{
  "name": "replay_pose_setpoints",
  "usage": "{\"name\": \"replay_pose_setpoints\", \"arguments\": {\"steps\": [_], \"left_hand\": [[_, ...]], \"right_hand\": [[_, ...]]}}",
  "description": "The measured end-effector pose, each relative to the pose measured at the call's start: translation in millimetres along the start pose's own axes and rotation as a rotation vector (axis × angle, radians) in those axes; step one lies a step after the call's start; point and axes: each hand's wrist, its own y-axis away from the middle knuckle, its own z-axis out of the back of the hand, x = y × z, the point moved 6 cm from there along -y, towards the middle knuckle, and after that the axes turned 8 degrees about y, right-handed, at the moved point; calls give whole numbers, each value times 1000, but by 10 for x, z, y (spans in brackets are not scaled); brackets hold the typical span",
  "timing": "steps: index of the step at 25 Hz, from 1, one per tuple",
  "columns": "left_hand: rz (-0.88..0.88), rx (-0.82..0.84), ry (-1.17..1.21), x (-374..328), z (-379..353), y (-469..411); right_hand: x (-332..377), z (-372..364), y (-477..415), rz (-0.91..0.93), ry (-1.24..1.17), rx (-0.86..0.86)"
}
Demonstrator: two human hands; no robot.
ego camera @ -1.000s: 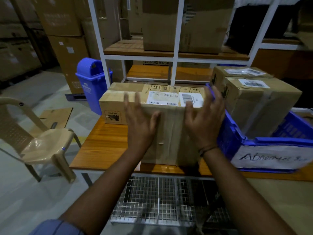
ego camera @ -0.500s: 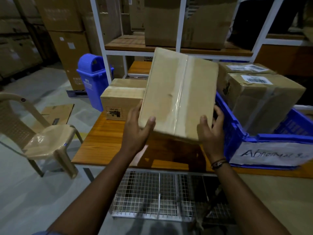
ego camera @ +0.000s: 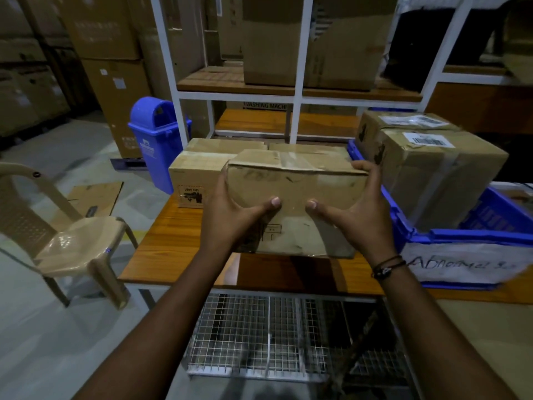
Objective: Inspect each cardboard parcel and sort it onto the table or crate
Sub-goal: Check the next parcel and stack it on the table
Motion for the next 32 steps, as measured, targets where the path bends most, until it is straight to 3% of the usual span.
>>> {"name": "replay_pose_setpoints", "arguments": {"steps": [6, 10, 16, 19, 25, 28, 32], "left_hand": [[62, 39, 28, 159, 71, 15], [50, 78, 147, 218, 297, -64], [6, 243, 332, 233, 105, -394], [15, 279, 346, 256, 13, -649], [-113, 332, 281, -84, 7, -1103], [-159, 338, 297, -103, 9, -1248], [-153, 365, 290, 33, -156, -1425]], "right_hand": [[-27, 1, 88, 47, 17, 9], [-78, 156, 34, 245, -294, 155], [3, 462, -464, 458, -47, 320], [16, 543, -691, 467, 147, 409], [160, 440, -751, 504, -22, 552], [222, 404, -762, 609, 2, 518], [149, 363, -906, 600, -39, 521]]}}
